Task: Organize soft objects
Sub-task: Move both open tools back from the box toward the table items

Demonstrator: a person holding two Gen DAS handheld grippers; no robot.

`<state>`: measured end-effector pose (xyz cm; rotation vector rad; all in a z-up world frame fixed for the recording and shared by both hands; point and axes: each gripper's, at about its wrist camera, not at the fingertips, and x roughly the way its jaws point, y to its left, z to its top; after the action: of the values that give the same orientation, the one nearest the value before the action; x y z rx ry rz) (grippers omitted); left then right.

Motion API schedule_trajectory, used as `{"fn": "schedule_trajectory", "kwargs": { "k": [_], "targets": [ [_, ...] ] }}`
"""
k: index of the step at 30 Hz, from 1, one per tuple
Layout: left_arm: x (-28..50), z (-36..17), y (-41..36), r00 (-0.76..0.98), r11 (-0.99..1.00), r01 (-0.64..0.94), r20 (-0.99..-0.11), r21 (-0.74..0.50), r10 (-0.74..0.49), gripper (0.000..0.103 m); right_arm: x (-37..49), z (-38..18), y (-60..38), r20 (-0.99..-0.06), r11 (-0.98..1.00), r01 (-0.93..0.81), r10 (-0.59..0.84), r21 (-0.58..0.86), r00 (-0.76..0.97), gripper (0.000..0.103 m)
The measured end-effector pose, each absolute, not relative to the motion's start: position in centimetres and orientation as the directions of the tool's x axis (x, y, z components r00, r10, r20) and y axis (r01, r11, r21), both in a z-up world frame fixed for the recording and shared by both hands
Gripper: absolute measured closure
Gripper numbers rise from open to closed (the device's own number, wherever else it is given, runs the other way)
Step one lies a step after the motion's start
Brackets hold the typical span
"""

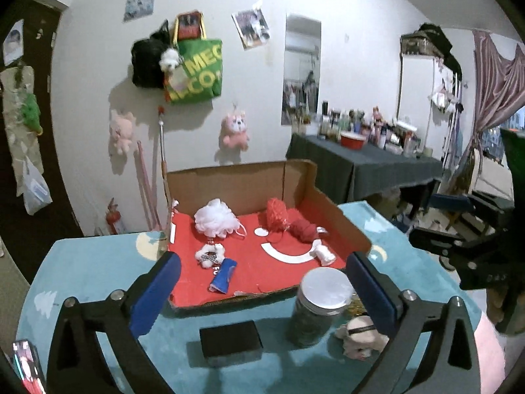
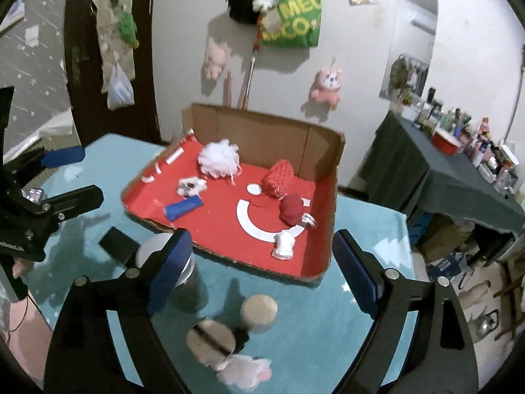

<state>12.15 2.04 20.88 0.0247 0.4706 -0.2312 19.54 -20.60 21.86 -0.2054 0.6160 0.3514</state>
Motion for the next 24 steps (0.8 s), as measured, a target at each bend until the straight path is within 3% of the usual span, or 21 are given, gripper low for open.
{"fn": "schedule_trajectory", "kwargs": {
  "k": [12,24],
  "targets": [
    [5.1,17.5,0.2,0.908,0.981,0.184,-0.371,-0.060,-0.193,0.000,8.0,20.7,-22.1,-0.415,0.950,-0.295,0.230,-0.100,0.880,0.010],
    [3.3,12.4,-1.0,0.888,0.982,0.173,-0.420,-0.072,-0.187,0.000,5.3,15.1,-22.7,-0.437,0.972,-0.231,0.193,-0.035,0.878,0.010]
  ]
}}
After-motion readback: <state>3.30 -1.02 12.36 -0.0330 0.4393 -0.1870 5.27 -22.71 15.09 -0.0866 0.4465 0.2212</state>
